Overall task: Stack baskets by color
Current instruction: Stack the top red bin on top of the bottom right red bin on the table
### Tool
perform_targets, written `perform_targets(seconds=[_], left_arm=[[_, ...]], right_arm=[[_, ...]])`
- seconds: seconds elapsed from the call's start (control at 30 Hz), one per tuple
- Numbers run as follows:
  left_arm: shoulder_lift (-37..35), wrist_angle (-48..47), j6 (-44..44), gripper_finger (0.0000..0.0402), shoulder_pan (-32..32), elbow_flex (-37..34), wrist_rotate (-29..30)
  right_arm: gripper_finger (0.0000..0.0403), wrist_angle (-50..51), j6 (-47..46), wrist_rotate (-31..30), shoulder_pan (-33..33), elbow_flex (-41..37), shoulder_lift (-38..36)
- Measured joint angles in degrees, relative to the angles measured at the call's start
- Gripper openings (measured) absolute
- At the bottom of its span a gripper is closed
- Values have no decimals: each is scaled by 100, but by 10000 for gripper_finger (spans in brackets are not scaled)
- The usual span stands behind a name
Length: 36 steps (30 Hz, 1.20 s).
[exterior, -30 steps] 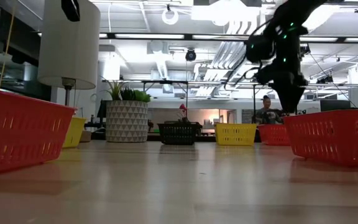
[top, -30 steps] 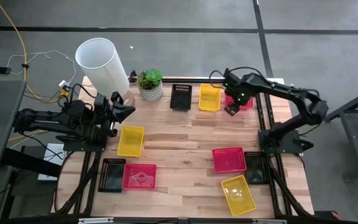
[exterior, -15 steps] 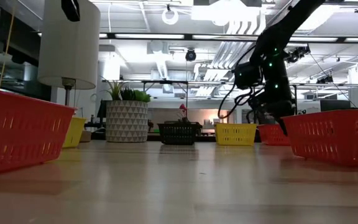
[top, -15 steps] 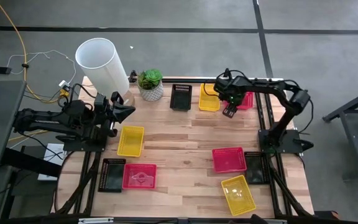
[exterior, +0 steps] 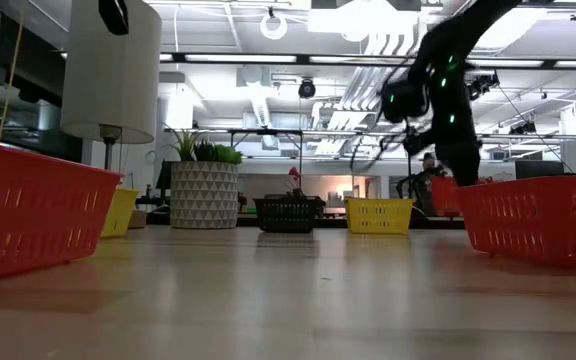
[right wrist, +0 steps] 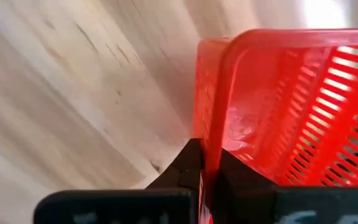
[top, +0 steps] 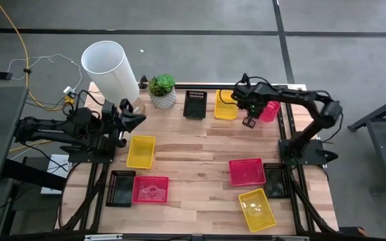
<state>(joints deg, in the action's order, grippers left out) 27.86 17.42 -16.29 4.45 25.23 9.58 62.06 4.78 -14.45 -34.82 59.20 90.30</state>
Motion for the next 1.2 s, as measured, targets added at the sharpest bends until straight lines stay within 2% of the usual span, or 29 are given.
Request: perform_targets(seconds=[0.13, 0.27, 0.4, 0.5, 0.67, 0.8, 0.93, 1.2], left_arm=[[0, -123, 0, 0, 0, 0, 0], [0, -180, 0, 0, 0, 0, 2], [0, -178, 0, 0, 0, 0, 9], [0, -180, 0, 0, 0, 0, 9], [0, -178, 0, 0, 0, 0, 15], [0, -178, 0, 0, 0, 0, 145], [0, -178, 76, 0, 0, 0, 243], [0, -178, 87, 0, 0, 0, 264]], right_arm=[[0, 573, -380, -209, 339, 306, -828], [0, 1223, -1147, -34, 1046, 846, -1724], [0, 1455, -2336, 545, 2252, 1391, -2314], [0, 1526, -3296, 659, 3430, 1712, -2350], [0, 1469, -4405, 685, 5289, 1913, -1791], [0, 1294, -4741, 861, 6156, 1880, -1114], [0, 1139, -4552, 829, 6542, 1873, -360], [0, 927, -3771, 1126, 6613, 1873, 645]])
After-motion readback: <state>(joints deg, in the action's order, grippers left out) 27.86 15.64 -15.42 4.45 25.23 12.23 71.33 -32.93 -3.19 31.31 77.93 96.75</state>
